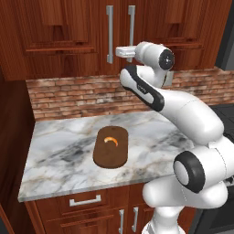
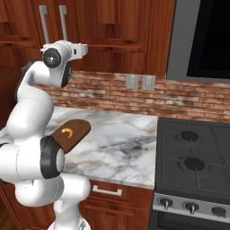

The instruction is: Open the cabinet, retrieve the rolling pin, and place it next to the meat on the cutting board to prepare for tenderizing.

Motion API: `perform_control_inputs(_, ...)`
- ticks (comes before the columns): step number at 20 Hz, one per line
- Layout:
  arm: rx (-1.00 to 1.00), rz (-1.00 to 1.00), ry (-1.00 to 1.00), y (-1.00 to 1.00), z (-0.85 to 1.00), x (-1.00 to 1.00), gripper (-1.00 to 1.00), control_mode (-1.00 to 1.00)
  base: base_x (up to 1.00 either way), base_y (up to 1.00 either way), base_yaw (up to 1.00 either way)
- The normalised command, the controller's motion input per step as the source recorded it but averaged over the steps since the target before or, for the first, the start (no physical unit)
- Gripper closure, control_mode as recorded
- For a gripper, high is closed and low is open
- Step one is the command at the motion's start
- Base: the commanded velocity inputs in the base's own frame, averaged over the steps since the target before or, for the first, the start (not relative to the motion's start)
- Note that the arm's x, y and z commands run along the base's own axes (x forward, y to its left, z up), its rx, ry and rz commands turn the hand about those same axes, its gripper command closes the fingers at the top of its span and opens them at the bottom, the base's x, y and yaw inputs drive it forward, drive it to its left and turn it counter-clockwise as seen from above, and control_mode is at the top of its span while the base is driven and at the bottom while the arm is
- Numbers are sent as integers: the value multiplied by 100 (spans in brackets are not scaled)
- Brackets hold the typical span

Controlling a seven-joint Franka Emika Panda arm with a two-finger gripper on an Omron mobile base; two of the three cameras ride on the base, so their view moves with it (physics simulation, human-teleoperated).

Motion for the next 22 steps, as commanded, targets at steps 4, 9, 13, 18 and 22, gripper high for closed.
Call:
perform_control_inputs(4,0,0,0,0,0,0,100,-100,0,0,0)
perform_control_inputs(9,0,6,0,0,0,0,100,-100,0,0,0)
perform_control_inputs(13,0,10,0,-1,0,-16,100,-100,0,0,0)
perform_control_inputs(18,0,13,0,0,0,-30,100,-100,0,0,0)
perform_control_inputs(22,0,9,0,-4,0,-44,100,-100,0,0,0)
